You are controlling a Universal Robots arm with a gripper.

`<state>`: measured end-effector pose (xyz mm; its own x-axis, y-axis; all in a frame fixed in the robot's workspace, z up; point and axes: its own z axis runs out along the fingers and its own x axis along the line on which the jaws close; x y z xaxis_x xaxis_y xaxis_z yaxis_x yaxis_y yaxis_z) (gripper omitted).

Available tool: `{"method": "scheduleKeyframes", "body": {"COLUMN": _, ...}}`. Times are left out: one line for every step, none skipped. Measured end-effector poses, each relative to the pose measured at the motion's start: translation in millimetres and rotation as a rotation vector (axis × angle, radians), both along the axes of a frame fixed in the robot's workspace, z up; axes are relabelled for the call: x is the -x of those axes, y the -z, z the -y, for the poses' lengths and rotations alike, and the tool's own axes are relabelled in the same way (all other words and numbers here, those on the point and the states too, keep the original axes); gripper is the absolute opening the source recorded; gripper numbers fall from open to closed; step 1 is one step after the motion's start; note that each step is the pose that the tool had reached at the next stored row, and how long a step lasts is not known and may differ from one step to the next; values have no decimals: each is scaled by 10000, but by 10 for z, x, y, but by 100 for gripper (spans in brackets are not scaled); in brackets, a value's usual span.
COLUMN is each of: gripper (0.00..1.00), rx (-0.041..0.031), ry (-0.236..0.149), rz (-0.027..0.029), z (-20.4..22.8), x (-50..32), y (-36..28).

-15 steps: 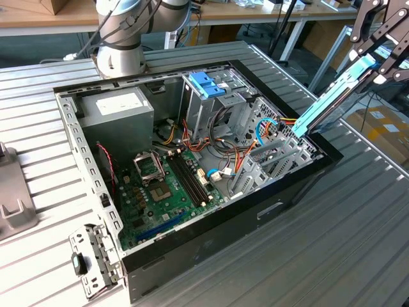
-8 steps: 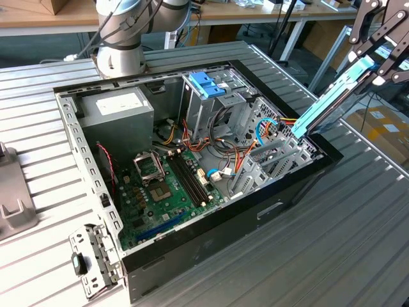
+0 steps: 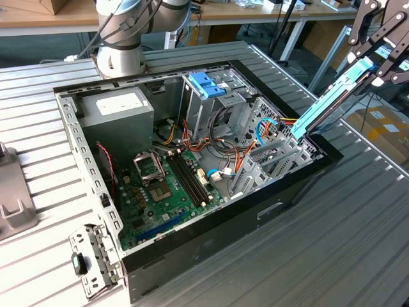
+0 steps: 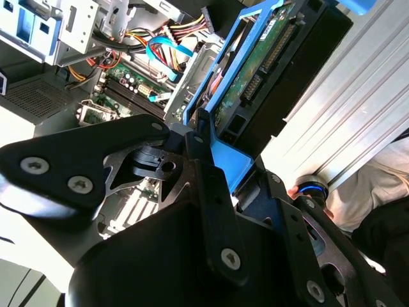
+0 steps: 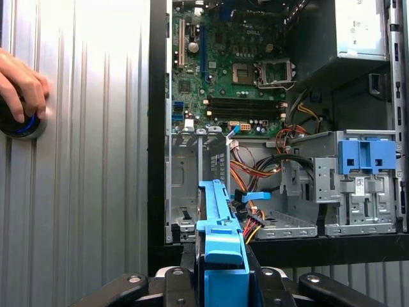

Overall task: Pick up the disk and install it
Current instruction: 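Insert the disk into the insertion slot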

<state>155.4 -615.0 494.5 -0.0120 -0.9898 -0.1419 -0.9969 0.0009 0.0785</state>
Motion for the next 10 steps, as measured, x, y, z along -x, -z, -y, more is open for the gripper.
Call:
{"method": "scheduleKeyframes", "body": {"gripper": 37, "rx": -1, "ry": 0, "rz": 0, "z": 0, "x": 0, "y": 2}}
{"method": "scheduleKeyframes", "body": {"gripper": 37, "rx": 0, "ry": 1, "rz": 0, "z": 0, "x": 0, "y": 4}}
{"method": "scheduleKeyframes", "body": {"gripper": 37, "rx": 0, "ry": 0, "rz": 0, "z": 0, "x": 0, "y": 6}}
{"method": "scheduleKeyframes", "body": {"gripper": 37, "rx": 0, "ry": 0, "rz": 0, "z": 0, "x": 0, "y": 8}}
{"method": "scheduleKeyframes", "body": {"gripper": 37, "rx": 0, "ry": 0, "rz": 0, "z": 0, "x": 0, "y": 11}}
{"method": "scheduleKeyframes", "body": {"gripper": 37, "rx": -1, "ry": 0, "rz": 0, "z": 0, "x": 1, "y": 14}}
{"method": "scheduleKeyframes", "body": {"gripper": 37, "rx": 0, "ry": 0, "rz": 0, "z": 0, "x": 1, "y": 16}}
{"method": "scheduleKeyframes", "body": {"gripper": 37, "rx": 0, "ry": 0, "rz": 0, "z": 0, "x": 1, "y": 18}}
{"method": "scheduleKeyframes", "body": {"gripper": 37, "rx": -1, "ry": 0, "rz": 0, "z": 0, "x": 1, "y": 21}}
{"method": "scheduleKeyframes", "body": {"gripper": 37, "rx": -1, "ry": 0, "rz": 0, "z": 0, "x": 1, "y": 23}}
